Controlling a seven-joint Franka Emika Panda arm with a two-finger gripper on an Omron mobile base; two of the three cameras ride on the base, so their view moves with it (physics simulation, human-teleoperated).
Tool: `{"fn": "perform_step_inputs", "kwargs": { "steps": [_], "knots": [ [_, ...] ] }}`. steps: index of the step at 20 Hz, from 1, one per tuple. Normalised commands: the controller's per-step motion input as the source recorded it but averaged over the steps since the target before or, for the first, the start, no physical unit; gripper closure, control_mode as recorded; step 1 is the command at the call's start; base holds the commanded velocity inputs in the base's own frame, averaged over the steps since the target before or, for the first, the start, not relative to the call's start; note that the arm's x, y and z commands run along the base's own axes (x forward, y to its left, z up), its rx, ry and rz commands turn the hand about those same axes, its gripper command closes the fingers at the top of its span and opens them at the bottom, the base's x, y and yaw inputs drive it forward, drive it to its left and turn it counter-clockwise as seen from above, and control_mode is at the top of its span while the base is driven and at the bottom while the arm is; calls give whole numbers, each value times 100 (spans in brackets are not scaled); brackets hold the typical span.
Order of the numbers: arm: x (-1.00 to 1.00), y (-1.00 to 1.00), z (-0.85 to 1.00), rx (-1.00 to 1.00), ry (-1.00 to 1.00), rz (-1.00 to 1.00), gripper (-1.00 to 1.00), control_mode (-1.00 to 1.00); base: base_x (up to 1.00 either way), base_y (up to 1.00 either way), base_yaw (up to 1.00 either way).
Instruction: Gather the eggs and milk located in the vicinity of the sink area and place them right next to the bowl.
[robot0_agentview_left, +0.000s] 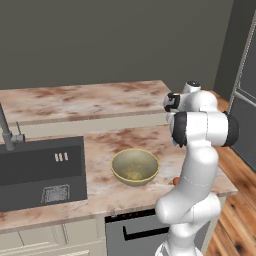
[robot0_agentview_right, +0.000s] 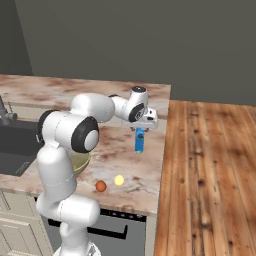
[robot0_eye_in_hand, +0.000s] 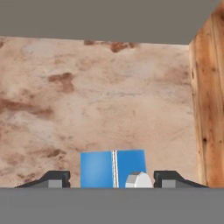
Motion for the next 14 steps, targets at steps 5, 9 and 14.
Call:
{"fn": "perform_step_inputs", "kwargs": {
  "steps": [5, 9, 14],
  "knots": [
    [-10, 0, -30, 0, 17, 0, 100, -100, 0, 0, 0],
    [-15, 0, -26, 0, 18, -1, 100, -100, 0, 0, 0],
    [-56, 0, -5, 1, 6, -1, 100, -100, 0, 0, 0]
  ]
}}
